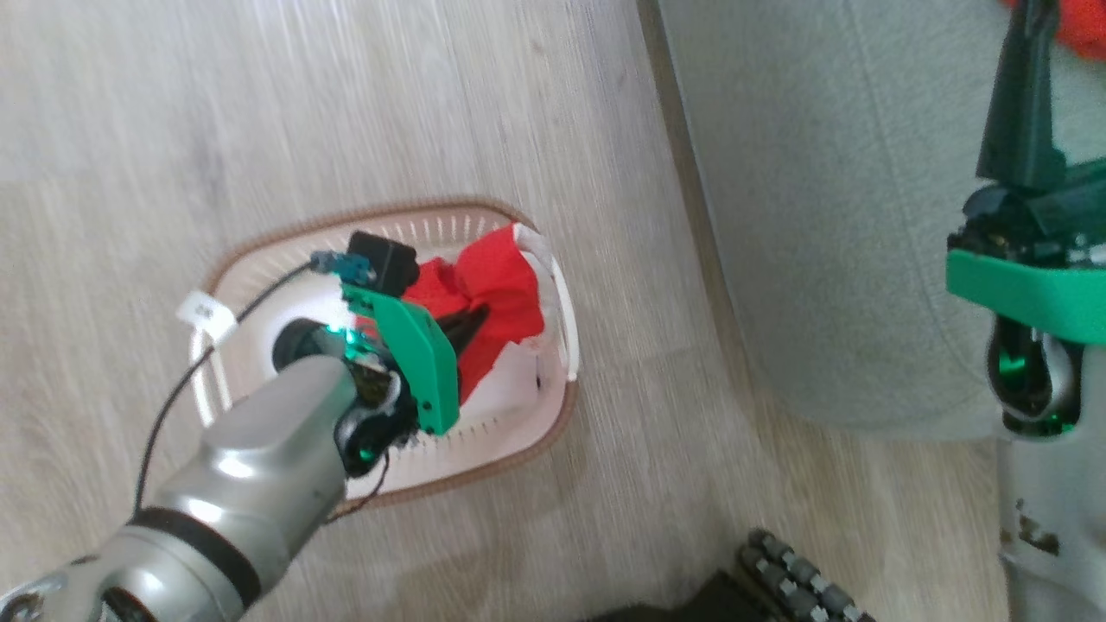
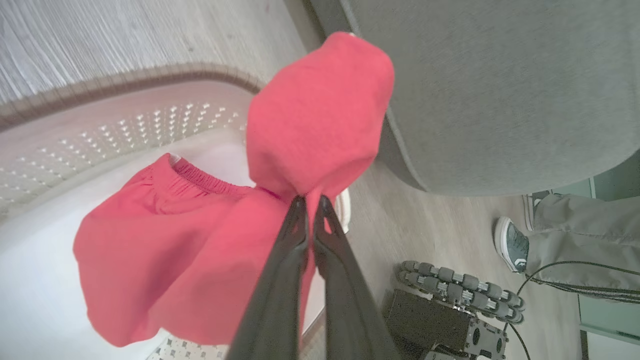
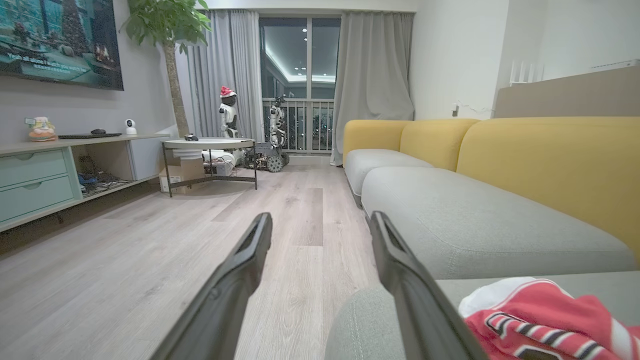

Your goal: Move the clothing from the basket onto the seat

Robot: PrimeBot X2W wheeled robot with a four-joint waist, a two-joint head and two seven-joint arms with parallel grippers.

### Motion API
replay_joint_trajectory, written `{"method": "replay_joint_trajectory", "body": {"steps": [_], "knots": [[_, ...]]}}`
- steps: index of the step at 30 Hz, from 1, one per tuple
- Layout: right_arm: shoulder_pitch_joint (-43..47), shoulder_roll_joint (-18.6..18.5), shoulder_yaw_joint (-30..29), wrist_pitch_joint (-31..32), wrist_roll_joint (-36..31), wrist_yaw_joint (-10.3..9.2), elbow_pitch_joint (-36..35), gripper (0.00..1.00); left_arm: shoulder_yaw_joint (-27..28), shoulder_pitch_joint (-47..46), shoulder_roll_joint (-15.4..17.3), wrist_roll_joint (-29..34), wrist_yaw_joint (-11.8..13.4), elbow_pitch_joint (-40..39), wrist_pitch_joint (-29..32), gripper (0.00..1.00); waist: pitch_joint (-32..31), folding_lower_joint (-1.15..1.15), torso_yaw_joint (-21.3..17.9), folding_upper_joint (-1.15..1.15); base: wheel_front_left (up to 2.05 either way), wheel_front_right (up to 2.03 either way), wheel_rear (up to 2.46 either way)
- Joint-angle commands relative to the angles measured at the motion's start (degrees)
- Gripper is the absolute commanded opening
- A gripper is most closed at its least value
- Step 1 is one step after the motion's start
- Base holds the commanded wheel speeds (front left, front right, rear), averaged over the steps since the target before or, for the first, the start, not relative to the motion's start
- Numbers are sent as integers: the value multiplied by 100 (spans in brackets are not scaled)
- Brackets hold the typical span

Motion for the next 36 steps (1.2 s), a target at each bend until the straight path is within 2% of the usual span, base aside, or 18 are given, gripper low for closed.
{"method": "replay_joint_trajectory", "body": {"steps": [1,12,18,23,27,36], "knots": [[200,-124,37,-28,60,-2,-130,100,19,95,78,-57,5,-211,-194,0,-637,0,184,-1,0,0,0],[851,-390,-38,-28,176,-2,130,100,-322,245,61,156,4,-724,-1394,0,-1961,0,633,-1,0,0,0],[1217,-470,-132,-28,253,-2,201,100,-235,194,92,348,27,-1021,-1677,0,-2413,0,889,-1,0,0,0],[1604,-480,-193,-28,331,-2,259,100,37,152,221,459,163,-1574,-1775,0,-2740,0,1117,-1,0,0,0],[1927,-514,-126,-28,381,-2,340,100,252,32,466,647,345,-2228,-1798,0,-2998,0,1279,-1,0,0,0],[2202,-657,294,-28,560,-2,413,100,614,-253,880,707,756,-3237,-1716,0,-3229,0,1362,-1,0,0,0]]}}
